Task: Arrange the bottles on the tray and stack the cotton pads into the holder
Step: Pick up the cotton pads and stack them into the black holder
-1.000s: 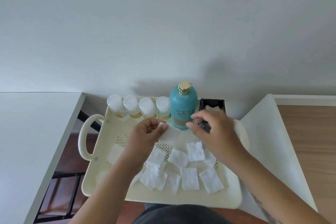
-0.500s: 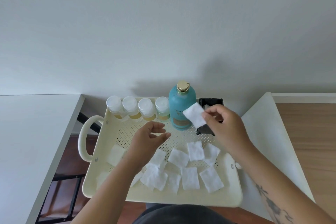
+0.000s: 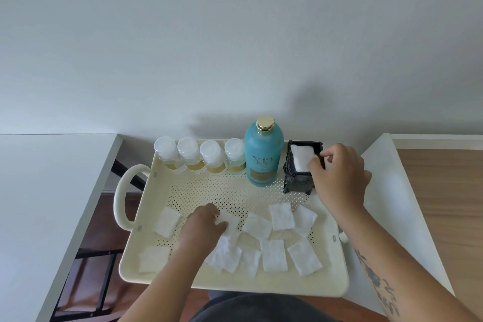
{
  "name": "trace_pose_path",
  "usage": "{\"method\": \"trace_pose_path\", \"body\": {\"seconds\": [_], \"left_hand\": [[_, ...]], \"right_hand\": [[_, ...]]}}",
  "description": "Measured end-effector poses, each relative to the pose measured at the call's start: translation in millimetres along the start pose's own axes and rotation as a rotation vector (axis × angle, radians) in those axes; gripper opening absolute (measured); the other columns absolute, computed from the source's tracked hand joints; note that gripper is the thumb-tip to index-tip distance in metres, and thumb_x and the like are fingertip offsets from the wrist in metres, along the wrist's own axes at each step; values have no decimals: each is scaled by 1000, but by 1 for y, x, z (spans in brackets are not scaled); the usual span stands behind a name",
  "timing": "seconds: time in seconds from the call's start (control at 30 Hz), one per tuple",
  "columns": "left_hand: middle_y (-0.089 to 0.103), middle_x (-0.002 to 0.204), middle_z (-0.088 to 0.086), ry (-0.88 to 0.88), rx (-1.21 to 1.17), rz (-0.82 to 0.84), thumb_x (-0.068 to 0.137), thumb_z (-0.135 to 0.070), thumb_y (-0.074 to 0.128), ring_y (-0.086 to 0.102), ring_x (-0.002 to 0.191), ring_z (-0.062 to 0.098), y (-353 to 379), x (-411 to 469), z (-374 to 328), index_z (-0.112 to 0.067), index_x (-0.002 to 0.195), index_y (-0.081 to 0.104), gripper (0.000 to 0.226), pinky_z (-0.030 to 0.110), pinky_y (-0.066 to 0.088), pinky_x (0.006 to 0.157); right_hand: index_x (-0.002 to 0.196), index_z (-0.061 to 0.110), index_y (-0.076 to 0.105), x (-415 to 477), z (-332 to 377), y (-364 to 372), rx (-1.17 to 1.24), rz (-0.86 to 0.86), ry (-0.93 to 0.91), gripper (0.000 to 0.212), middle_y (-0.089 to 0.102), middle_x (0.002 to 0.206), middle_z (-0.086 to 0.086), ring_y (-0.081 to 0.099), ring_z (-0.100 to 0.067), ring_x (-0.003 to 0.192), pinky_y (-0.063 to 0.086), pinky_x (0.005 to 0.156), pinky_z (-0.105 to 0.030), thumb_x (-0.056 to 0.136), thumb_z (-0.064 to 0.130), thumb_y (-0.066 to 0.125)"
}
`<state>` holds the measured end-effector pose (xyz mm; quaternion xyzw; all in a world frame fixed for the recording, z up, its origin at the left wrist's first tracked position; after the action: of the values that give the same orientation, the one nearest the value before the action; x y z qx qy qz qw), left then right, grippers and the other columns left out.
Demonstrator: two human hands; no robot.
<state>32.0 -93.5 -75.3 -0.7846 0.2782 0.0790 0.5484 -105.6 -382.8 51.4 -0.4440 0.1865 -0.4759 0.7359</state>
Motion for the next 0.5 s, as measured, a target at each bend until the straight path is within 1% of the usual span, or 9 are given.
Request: {"method": "trace_pose_path", "body": {"seconds": [0.07,0.1,0.17,0.2,0.3,0.4,0.43,0.5], "left_hand": [[61,102,-7,-6,-10,-5,84,-34,68,59,89,15,2,1,1,-26,103,59,22,34,53,78],[61,100,-7,-10,-13,-5,84,-34,68,59,88,15,3,1,1,-26,101,59,21,34,53,76],[61,97,-8,-20,-20,5,84,-33,68,58,86,14,5,2,3,-28,97,57,18,32,52,75],[61,96,-8,-25,-24,12,84,-33,68,58,86,15,6,2,4,-28,95,56,17,32,51,74],[61,96,-6,-42,-66,31,85,-30,68,59,87,16,9,4,5,-27,99,56,18,32,52,76],[62,98,-4,-37,-111,27,88,-26,66,60,89,18,9,4,5,-25,106,57,20,32,51,78],[62,99,-3,-32,-148,17,88,-25,65,60,87,17,7,3,4,-25,106,58,20,31,50,75],[62,97,-4,-9,-242,-8,89,-23,65,57,75,12,1,0,2,-24,103,59,15,24,46,62]], "right_hand": [[87,13,59,-6,14,-8,-37,-69,-159,4,58,90,-5,51,-34,88,28,73,-36,83,14,60],[86,14,60,-10,22,-7,-57,-66,-257,3,59,90,-4,51,-33,89,28,73,-35,83,13,60],[86,17,63,-19,34,2,-121,3,-411,5,64,92,2,54,-30,97,30,78,-37,86,17,59],[86,19,65,-21,36,8,-161,41,-443,10,66,94,4,54,-30,104,31,84,-39,88,21,56],[87,20,71,-23,33,24,-289,154,-450,34,71,99,7,49,-30,123,27,101,-49,94,38,43],[84,22,71,-23,30,35,-378,222,-457,51,70,100,9,42,-31,130,19,109,-55,95,51,31],[84,23,70,-22,28,37,-398,235,-456,55,70,101,10,41,-31,131,17,110,-56,95,55,27],[86,26,69,-20,25,39,-425,263,-436,61,71,103,10,40,-32,131,14,111,-56,95,60,20]]}}
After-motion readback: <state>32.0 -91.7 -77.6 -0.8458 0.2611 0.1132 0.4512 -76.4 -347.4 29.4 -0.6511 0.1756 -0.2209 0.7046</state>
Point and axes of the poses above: each hand's wrist, its own x-axis towards the middle knuckle, its own y-axis out of the palm, z = x × y, the point moved 9 cm from there along x, towards the middle knuckle
